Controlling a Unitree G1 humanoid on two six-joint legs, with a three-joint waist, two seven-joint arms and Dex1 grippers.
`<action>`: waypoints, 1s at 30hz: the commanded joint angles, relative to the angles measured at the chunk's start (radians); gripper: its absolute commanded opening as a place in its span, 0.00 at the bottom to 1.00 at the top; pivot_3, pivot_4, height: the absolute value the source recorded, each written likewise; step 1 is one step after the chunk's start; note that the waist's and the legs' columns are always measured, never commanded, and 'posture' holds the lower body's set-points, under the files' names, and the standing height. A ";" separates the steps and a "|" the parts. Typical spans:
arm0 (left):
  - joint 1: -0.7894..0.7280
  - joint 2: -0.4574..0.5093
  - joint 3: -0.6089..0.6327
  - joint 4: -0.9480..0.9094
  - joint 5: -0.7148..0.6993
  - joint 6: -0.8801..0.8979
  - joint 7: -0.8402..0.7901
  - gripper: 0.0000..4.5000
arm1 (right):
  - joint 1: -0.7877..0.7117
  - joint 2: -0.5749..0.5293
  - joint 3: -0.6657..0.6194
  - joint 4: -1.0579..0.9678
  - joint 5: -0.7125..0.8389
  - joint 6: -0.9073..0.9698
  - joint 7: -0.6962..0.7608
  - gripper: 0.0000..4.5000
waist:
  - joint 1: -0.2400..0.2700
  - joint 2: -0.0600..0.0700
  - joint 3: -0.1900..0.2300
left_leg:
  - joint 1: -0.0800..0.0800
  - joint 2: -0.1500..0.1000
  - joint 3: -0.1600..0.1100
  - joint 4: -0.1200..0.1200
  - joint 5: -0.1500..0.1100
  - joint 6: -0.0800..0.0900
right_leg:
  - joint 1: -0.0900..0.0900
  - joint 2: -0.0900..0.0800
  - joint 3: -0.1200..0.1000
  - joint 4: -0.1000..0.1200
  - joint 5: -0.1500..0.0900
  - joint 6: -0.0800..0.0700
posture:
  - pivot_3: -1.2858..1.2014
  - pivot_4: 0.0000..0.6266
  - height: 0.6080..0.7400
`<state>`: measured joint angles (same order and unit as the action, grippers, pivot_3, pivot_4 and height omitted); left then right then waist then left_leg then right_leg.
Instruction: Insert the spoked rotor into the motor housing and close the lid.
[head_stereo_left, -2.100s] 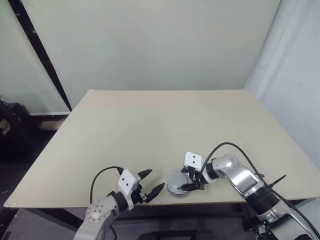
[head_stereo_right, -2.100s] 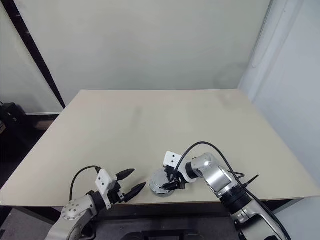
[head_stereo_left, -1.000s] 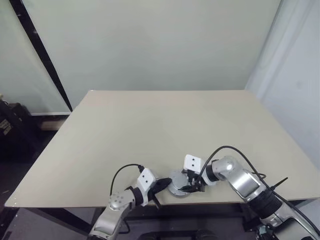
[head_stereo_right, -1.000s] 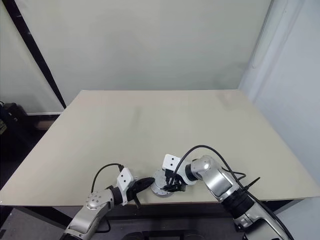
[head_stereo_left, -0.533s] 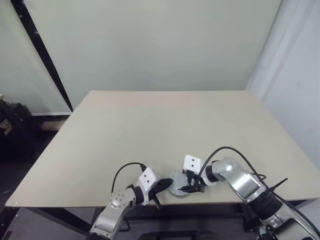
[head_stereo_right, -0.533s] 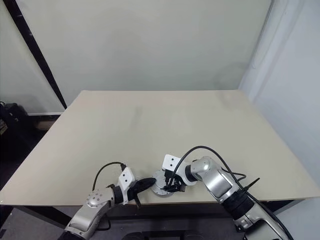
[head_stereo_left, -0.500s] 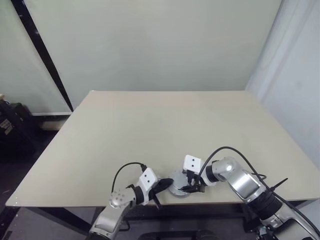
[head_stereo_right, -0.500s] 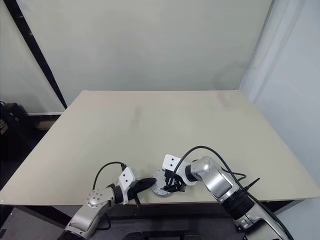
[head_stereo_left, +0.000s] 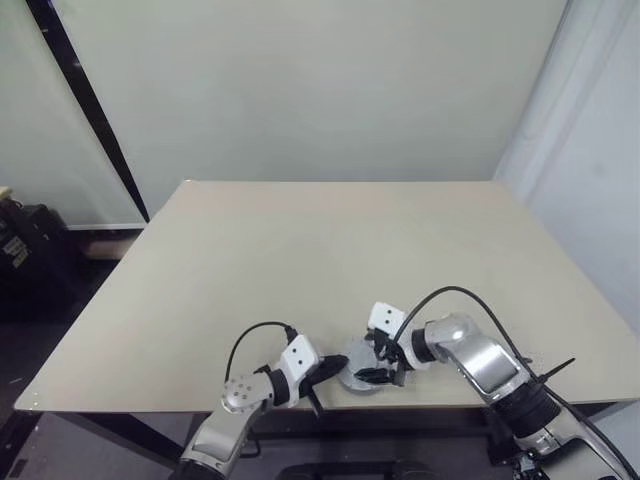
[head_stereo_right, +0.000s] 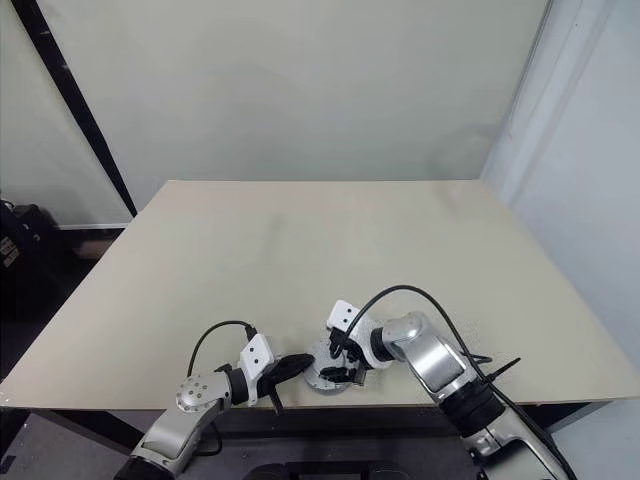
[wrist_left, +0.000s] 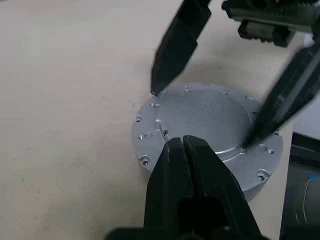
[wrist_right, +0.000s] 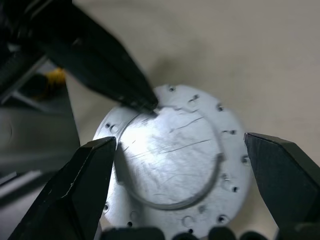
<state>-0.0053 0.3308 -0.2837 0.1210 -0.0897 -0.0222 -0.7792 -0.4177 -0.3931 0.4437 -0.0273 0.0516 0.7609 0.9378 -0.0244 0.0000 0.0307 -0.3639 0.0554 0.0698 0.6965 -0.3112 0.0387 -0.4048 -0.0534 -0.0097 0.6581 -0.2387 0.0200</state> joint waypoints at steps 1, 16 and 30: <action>-0.006 0.000 -0.022 0.032 0.029 0.010 0.003 0.00 | -0.040 0.021 -0.115 -0.016 0.054 0.093 -0.062 0.99 | 0.000 0.000 0.000 | 0.000 0.000 0.000 0.000 0.000 0.000 | 0.000 0.000 0.000 0.000 0.000 0.000 | 0.52 0.00 1.00; -0.020 -0.025 -0.034 0.077 0.032 -0.030 0.009 0.00 | -0.065 0.107 -0.397 0.042 0.199 0.723 -0.298 0.99 | 0.003 0.002 -0.001 | -0.003 -0.001 0.000 0.000 0.000 0.000 | -0.001 -0.001 0.000 0.000 0.002 -0.003 | 0.52 0.00 1.00; -0.018 -0.030 -0.029 0.102 0.029 -0.055 0.008 0.00 | -0.012 0.301 -0.695 0.164 0.376 0.854 -0.405 0.99 | 0.002 0.004 -0.002 | -0.003 -0.001 0.000 -0.001 0.000 0.000 | -0.001 -0.001 0.000 -0.001 0.000 0.000 | 0.52 0.00 1.00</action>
<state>-0.0292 0.2998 -0.2902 0.1898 -0.0893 -0.0931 -0.7712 -0.4295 -0.1063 -0.2331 0.1309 0.3887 1.6100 0.5452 -0.0224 0.0038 0.0290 -0.3673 0.0543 0.0697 0.6956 -0.3112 0.0389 -0.4059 -0.0542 -0.0093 0.6575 -0.2386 0.0202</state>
